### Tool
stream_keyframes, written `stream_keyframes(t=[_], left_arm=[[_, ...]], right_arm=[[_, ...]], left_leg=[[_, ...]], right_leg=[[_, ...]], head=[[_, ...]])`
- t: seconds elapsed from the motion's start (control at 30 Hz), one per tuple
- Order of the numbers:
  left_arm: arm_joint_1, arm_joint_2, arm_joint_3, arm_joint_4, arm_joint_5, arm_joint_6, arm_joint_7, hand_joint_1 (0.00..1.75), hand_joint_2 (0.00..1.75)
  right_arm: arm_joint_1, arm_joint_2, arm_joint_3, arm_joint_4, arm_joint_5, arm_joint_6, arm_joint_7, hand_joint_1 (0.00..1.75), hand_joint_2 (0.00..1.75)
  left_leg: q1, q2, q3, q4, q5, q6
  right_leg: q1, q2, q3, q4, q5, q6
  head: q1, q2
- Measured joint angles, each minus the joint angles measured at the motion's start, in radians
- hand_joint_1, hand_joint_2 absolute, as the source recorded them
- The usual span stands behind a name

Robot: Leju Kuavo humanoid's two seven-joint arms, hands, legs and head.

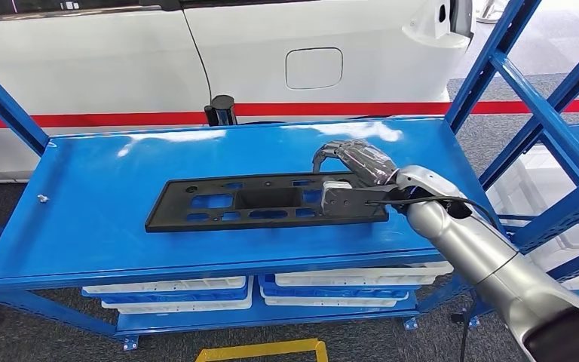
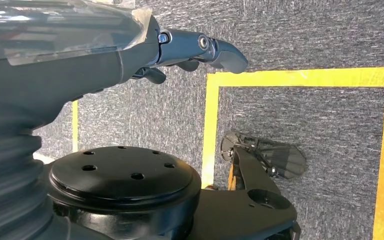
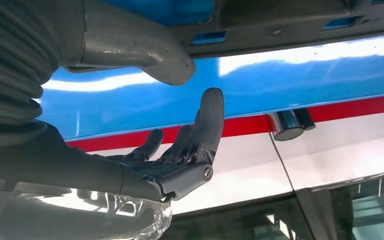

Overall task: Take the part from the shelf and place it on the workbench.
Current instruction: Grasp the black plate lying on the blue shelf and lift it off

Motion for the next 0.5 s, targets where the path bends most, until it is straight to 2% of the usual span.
stream_keyframes(t=[0.23,0.5], left_arm=[[0.0,-0.001,0.001,0.0,0.005,0.002,-0.001,0.0,1.75],[0.0,-0.004,0.005,0.0,0.006,0.003,-0.003,0.0,1.75]], right_arm=[[-0.033,-0.053,0.006,-0.072,-0.043,0.064,0.034,1.75,1.75],[-0.057,-0.082,0.024,-0.118,-0.073,0.077,0.046,1.75,1.75]], left_leg=[[0.0,0.0,0.0,0.0,0.0,0.0],[0.0,0.0,0.0,0.0,0.0,0.0]], right_leg=[[0.0,0.0,0.0,0.0,0.0,0.0],[0.0,0.0,0.0,0.0,0.0,0.0]], head=[[0.0,0.0],[0.0,0.0]])
